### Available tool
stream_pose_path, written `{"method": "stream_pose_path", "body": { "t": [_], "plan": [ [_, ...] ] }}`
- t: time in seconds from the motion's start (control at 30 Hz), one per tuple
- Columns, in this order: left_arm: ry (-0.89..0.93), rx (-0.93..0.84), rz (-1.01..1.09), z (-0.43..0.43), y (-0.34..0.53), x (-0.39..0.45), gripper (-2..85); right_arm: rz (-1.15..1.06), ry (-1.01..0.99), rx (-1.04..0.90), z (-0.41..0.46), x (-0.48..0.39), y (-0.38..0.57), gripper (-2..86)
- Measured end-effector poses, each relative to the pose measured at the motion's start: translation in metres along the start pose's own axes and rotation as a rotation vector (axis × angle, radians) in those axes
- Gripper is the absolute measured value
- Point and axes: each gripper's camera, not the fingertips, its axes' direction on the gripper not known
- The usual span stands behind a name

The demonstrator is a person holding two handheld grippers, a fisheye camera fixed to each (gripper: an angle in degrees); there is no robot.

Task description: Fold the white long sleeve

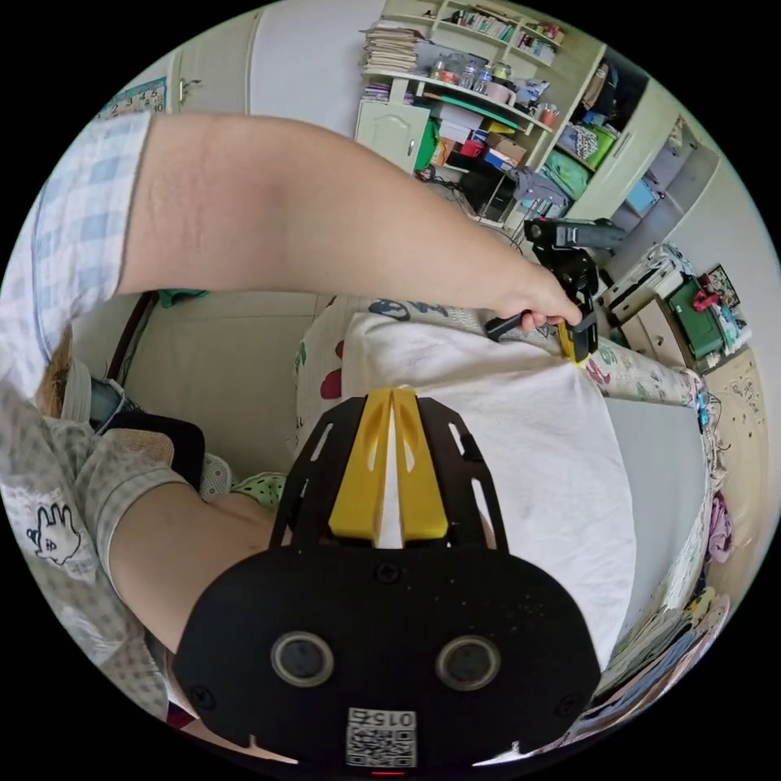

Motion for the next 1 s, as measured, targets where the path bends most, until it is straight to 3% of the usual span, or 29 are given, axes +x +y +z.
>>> {"method": "stream_pose_path", "body": {
  "t": [0.23,0.43,0.5,0.63,0.8,1.0],
  "plan": [
    [0.045,0.062,-0.04,-0.028,0.046,-0.007,0.3,0.309,-0.312,0.312,-0.062,0.096,0.063,-0.7],
    [0.285,0.312,-0.068,-0.11,0.203,0.006,-0.5,0.501,-0.4,0.715,-0.129,0.152,0.155,-0.5],
    [0.386,0.438,-0.122,-0.125,0.289,0.013,-0.7,0.538,-0.301,0.732,-0.144,0.156,0.171,-0.5],
    [0.393,0.626,-0.173,-0.135,0.398,0.034,-0.9,0.555,-0.148,0.703,-0.155,0.146,0.181,-0.5],
    [0.13,0.878,0.114,-0.166,0.491,0.118,-0.8,0.499,0.338,0.594,-0.188,0.09,0.169,-0.5],
    [0.211,0.859,0.443,-0.148,0.52,0.185,0.2,0.513,0.576,0.458,-0.21,0.068,0.22,-0.4]
  ]
}}
